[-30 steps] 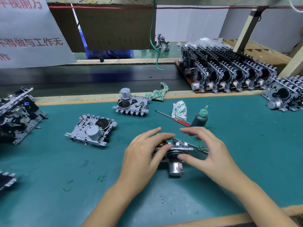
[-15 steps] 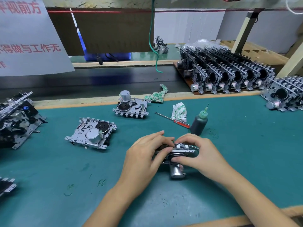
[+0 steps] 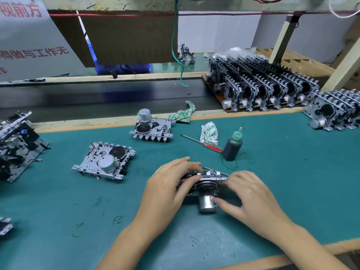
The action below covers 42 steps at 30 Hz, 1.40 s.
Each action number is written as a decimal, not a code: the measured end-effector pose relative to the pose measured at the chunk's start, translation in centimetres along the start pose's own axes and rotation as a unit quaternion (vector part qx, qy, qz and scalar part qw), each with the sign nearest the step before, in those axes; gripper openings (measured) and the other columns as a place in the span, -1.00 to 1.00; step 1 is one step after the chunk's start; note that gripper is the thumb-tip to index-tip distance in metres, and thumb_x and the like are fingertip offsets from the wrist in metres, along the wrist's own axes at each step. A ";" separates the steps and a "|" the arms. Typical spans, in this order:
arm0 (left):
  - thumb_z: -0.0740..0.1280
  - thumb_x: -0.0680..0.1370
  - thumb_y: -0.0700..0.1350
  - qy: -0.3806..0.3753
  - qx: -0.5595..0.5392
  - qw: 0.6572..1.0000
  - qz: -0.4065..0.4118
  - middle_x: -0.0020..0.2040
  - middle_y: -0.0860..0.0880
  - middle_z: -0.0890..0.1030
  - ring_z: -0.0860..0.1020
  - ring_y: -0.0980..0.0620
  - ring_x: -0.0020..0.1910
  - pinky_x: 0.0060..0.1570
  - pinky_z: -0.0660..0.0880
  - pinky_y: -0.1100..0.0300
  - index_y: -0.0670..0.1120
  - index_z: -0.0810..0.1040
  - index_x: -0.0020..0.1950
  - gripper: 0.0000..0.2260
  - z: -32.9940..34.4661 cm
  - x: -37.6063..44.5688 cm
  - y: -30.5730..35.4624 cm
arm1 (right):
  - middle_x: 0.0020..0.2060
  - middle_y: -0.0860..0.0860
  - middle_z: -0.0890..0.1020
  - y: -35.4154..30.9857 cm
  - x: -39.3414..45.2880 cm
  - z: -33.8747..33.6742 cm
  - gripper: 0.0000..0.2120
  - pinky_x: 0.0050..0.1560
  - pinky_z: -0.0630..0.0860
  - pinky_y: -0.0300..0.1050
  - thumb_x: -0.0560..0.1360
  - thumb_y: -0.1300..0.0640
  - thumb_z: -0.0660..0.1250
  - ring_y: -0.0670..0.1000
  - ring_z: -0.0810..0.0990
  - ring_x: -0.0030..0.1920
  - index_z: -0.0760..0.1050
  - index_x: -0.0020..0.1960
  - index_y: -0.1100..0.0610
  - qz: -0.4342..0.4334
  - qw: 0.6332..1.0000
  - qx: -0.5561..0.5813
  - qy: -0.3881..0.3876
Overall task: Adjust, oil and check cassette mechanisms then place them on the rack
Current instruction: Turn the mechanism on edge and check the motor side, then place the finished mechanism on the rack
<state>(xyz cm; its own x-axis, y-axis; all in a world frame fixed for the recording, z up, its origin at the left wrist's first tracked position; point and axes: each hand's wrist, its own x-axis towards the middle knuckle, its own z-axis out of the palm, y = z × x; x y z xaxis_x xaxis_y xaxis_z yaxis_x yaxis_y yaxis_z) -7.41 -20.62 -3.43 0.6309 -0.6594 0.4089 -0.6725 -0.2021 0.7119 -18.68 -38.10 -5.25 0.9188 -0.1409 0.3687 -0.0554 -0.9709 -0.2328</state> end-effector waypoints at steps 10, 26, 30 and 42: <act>0.23 0.51 0.12 0.008 0.173 0.980 0.096 -0.18 0.11 0.58 0.48 0.12 -0.20 -0.26 0.44 0.15 -0.01 0.66 -0.10 -0.72 -3.4 0.7 -0.5 | -0.33 -0.17 0.31 -1.7 5.1 -3.5 -0.66 -0.42 0.28 -0.11 0.49 -0.23 0.15 -0.04 0.27 -0.39 0.34 -0.17 0.06 -0.111 0.993 0.002 -0.036; 0.35 0.55 0.01 -0.206 0.079 0.933 0.285 -0.24 0.11 0.42 0.41 0.14 -0.26 -0.21 0.36 0.29 -0.02 0.61 -0.02 -0.86 1.7 11.1 7.6 | -0.56 -0.17 0.20 4.6 1.3 -12.6 -0.68 -0.44 0.14 -0.48 0.49 -0.06 0.23 -0.22 0.20 -0.52 0.21 -0.37 -0.02 -0.062 0.994 0.090 0.009; 0.32 0.57 -0.02 -0.245 0.107 0.909 0.320 -0.22 0.09 0.39 0.36 0.12 -0.23 -0.20 0.36 0.23 -0.03 0.57 0.05 -0.87 7.9 16.5 11.1 | -0.56 -0.10 0.25 10.4 0.4 -15.3 -0.61 -0.46 0.16 -0.43 0.49 -0.08 0.32 -0.19 0.20 -0.54 0.25 -0.42 -0.01 0.011 0.998 0.055 0.032; 0.28 0.58 -0.03 -0.306 0.309 0.864 0.254 0.25 -0.12 0.40 0.49 -0.10 0.11 -0.10 0.33 0.15 -0.11 0.33 0.35 -0.61 23.3 33.4 12.2 | -0.57 -0.08 0.29 29.4 7.3 -11.7 -0.58 -0.38 0.25 -0.24 0.54 0.09 0.31 -0.09 0.26 -0.49 0.21 -0.42 0.03 0.213 0.970 0.012 0.120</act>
<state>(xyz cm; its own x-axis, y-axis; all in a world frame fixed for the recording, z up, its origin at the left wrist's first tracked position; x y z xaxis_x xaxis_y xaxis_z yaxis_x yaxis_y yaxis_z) -3.56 -61.92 5.60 -0.0012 -0.9979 0.0655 -0.9999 0.0019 0.0111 -18.19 -69.97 1.06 0.6977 -0.5713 0.4323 -0.3973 -0.8106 -0.4302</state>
